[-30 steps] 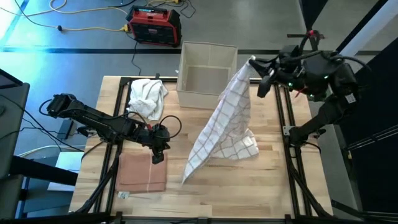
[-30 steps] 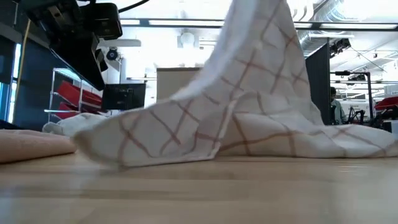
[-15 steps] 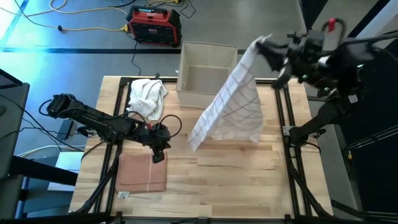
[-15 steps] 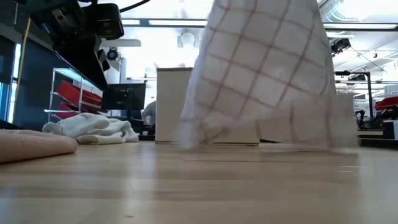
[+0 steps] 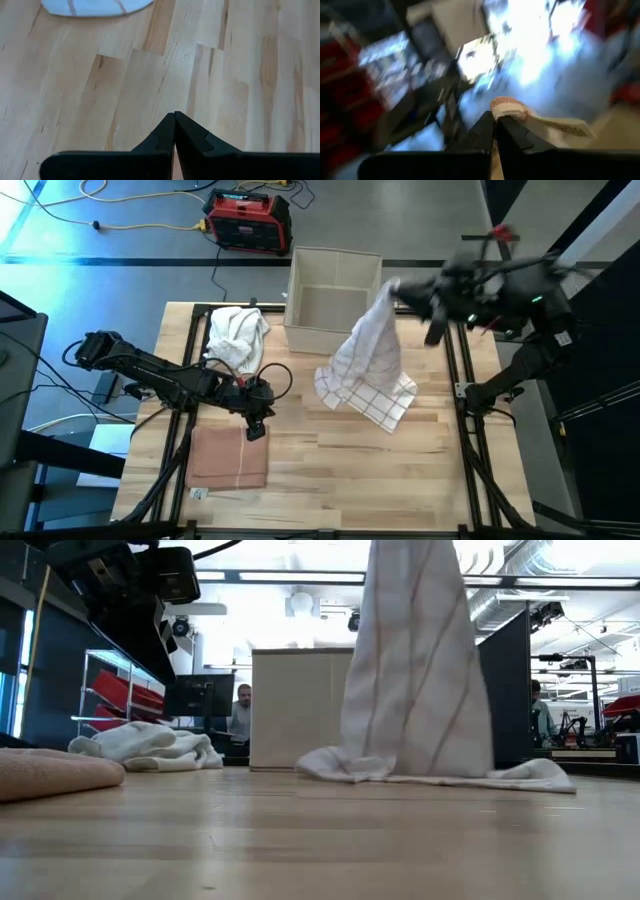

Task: Fold towel
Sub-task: Fold the right white towel

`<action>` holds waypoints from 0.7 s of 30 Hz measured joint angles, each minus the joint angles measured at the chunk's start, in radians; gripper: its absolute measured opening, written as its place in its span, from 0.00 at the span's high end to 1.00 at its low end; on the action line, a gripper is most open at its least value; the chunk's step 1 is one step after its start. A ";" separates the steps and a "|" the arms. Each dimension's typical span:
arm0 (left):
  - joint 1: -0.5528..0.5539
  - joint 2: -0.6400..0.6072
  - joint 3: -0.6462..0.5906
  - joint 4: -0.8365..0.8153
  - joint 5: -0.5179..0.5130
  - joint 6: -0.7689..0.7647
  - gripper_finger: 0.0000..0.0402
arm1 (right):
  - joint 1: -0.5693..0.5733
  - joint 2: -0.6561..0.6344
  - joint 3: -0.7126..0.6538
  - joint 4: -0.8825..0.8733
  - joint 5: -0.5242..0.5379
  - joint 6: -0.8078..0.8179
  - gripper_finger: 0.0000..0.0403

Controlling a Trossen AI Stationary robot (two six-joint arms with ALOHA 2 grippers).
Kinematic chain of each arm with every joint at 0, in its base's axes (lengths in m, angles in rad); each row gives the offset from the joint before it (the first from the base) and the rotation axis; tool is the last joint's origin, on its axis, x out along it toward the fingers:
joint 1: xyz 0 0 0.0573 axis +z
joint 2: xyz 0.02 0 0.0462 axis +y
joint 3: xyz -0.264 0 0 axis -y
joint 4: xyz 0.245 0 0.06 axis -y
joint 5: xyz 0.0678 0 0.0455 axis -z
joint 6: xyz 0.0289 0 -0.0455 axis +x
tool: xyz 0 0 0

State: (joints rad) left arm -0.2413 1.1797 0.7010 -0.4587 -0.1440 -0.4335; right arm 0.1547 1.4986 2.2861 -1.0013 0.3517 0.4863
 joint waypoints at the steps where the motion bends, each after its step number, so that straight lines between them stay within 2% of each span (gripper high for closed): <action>1: 0.000 0.000 0.000 0.000 0.000 0.001 1.00 | 0.012 0.000 -0.032 -0.030 -0.032 0.060 1.00; 4: 0.000 0.000 0.000 0.000 0.000 0.017 1.00 | 0.066 0.001 -0.168 -0.095 -0.105 0.278 1.00; 8: 0.000 0.000 0.000 0.000 0.000 0.017 1.00 | 0.129 0.005 -0.391 -0.060 -0.254 0.458 1.00; 11: 0.000 0.000 0.000 0.000 -0.001 0.020 1.00 | 0.154 0.004 -0.557 0.113 -0.396 0.493 1.00; 13: 0.004 0.000 0.000 0.001 0.000 0.031 1.00 | 0.153 0.005 -0.660 0.304 -0.482 0.492 1.00; 16: 0.018 0.000 0.000 0.000 0.017 0.036 1.00 | 0.136 0.005 -0.792 0.572 -0.534 0.515 1.00; 19: 0.037 0.000 0.000 0.000 0.044 0.038 1.00 | 0.114 0.009 -0.899 0.647 -0.547 0.581 0.96; 21: 0.046 0.000 0.000 0.000 0.055 0.038 1.00 | 0.100 0.022 -0.967 0.683 -0.602 0.619 0.91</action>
State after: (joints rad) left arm -0.1956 1.1797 0.7010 -0.4585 -0.0892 -0.3952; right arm 0.2550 1.5207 1.3190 -0.3179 -0.2500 1.1050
